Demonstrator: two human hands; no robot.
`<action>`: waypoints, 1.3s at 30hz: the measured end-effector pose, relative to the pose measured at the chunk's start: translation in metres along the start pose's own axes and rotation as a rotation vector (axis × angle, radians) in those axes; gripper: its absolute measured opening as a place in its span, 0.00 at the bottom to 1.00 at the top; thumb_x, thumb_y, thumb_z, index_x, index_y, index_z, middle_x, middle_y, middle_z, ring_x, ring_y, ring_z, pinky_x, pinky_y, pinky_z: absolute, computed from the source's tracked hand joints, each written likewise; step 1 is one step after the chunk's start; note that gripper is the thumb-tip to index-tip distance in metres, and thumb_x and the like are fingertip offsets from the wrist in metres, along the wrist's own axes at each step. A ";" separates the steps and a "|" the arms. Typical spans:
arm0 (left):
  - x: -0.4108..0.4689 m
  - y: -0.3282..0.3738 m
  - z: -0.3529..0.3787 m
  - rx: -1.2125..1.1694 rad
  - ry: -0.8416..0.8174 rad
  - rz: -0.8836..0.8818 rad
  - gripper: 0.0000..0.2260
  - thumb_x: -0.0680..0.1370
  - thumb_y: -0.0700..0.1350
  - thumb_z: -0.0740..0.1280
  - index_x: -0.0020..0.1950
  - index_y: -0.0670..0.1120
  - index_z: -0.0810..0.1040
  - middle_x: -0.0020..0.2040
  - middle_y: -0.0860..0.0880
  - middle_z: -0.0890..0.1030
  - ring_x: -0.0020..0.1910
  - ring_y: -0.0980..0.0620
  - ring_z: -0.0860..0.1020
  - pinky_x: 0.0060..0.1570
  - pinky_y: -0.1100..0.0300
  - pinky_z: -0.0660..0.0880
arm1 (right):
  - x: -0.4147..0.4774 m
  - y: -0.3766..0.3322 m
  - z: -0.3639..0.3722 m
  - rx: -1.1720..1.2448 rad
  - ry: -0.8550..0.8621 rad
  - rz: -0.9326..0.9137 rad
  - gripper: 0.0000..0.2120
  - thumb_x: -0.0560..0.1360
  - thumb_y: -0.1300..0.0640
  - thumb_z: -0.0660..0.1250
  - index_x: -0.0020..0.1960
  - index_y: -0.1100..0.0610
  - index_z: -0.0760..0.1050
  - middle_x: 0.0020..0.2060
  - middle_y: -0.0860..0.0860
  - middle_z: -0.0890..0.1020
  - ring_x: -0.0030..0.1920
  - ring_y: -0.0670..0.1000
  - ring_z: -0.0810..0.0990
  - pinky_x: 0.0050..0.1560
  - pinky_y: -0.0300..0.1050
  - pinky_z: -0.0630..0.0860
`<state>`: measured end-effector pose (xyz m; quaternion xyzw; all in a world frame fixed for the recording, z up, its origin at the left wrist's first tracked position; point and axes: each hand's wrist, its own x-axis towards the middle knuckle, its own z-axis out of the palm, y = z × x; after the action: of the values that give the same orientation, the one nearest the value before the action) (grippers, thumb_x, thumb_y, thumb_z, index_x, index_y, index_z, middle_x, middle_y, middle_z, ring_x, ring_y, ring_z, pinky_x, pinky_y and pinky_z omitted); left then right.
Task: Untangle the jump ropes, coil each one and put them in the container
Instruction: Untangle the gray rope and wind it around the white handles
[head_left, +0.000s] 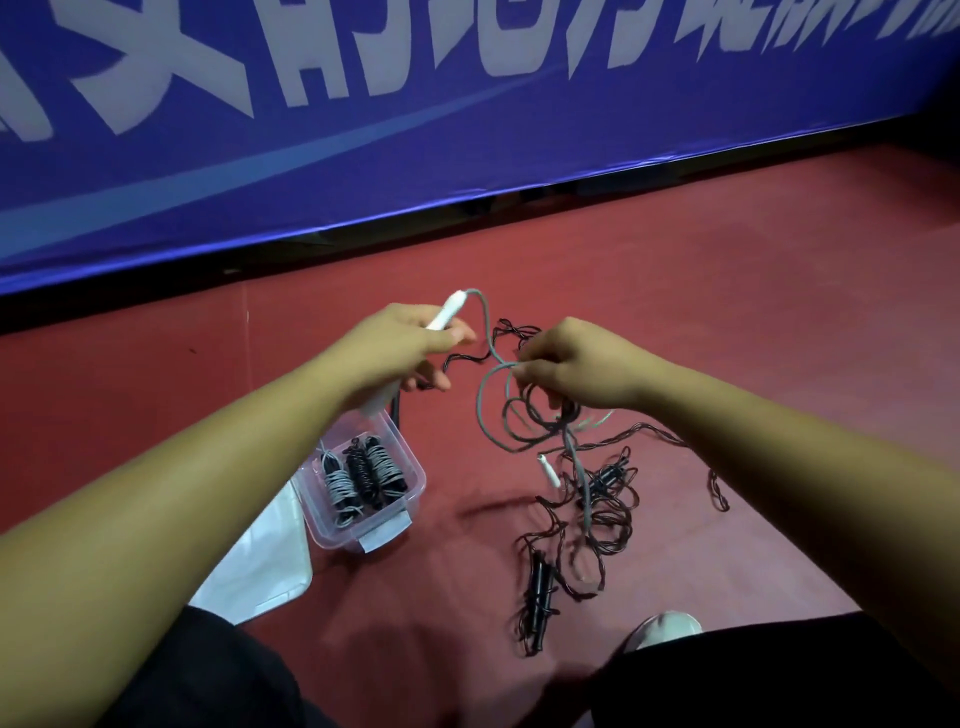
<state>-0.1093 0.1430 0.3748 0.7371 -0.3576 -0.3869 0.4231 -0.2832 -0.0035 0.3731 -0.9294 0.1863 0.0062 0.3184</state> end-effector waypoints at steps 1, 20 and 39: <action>-0.002 0.004 0.008 -0.035 -0.058 0.022 0.07 0.81 0.42 0.65 0.55 0.44 0.82 0.48 0.48 0.85 0.26 0.53 0.75 0.22 0.65 0.63 | 0.001 -0.006 -0.001 0.010 0.020 -0.011 0.12 0.80 0.55 0.66 0.39 0.53 0.80 0.28 0.49 0.80 0.25 0.41 0.75 0.29 0.34 0.69; 0.022 -0.024 -0.055 0.497 0.351 -0.093 0.10 0.80 0.45 0.66 0.41 0.43 0.80 0.32 0.45 0.80 0.28 0.47 0.74 0.31 0.60 0.68 | -0.005 0.048 0.014 -0.059 -0.067 0.114 0.17 0.81 0.55 0.66 0.33 0.49 0.76 0.30 0.45 0.81 0.29 0.39 0.76 0.35 0.36 0.70; -0.013 0.007 0.010 0.006 -0.268 0.053 0.20 0.73 0.59 0.67 0.48 0.42 0.84 0.39 0.42 0.79 0.31 0.52 0.62 0.25 0.64 0.57 | -0.007 -0.010 -0.007 0.155 0.053 -0.094 0.11 0.78 0.55 0.70 0.41 0.61 0.84 0.27 0.47 0.82 0.26 0.46 0.77 0.29 0.42 0.72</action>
<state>-0.1255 0.1479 0.3809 0.6706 -0.4314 -0.4694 0.3794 -0.2872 0.0020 0.3857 -0.9096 0.1507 -0.0478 0.3842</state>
